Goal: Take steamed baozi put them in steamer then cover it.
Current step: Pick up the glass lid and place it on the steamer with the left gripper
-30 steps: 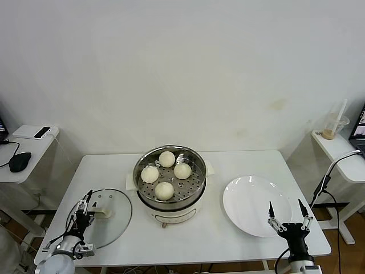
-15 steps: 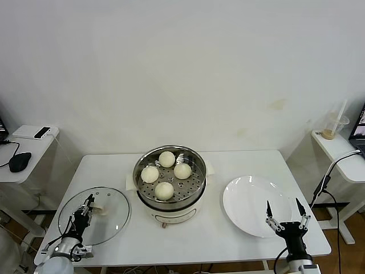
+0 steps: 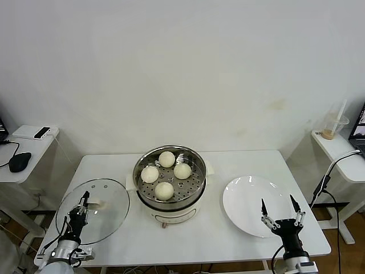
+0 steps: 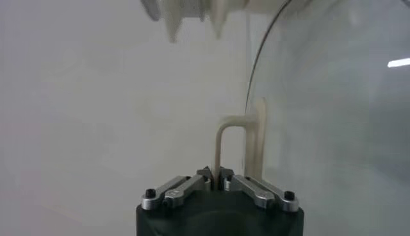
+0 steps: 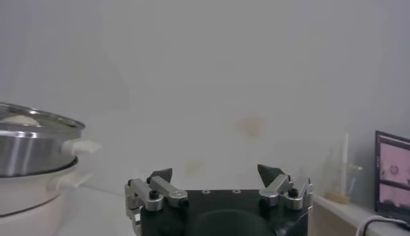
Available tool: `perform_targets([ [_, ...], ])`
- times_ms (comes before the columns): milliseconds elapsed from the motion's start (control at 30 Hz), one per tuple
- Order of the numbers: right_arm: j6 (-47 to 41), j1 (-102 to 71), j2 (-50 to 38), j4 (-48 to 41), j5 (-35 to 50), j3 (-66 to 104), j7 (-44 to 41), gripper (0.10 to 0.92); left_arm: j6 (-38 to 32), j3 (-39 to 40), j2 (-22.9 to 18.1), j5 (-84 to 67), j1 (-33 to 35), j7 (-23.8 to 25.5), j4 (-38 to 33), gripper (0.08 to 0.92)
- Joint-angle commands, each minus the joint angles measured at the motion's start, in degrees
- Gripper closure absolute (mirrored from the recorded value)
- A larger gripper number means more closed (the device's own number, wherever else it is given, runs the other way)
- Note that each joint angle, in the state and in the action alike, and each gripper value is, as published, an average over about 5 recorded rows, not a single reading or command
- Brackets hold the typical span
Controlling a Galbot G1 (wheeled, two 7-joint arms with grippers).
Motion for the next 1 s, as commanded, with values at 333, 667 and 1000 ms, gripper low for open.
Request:
perform_targets([
  [333, -0.69, 0.96, -1.37, -0.08, -0.75, -2.48, -0.65, 0.203, 18.47, -6.50, 2.18, 0.27, 4.30, 14.57, -20.07, 0.860],
  [667, -0.85, 1.50, -0.35, -0.97, -3.13, -4.56, -0.53, 0.203, 23.91, 3.89, 7.45, -5.68, -1.67, 18.13, -24.36, 0.860],
  [1000, -1.54, 2.54, 0.33, -2.64, -4.67, -5.32, 0.03, 0.203, 30.07, 20.82, 4.27, -2.96, -16.93, 20.72, -21.31, 0.860],
])
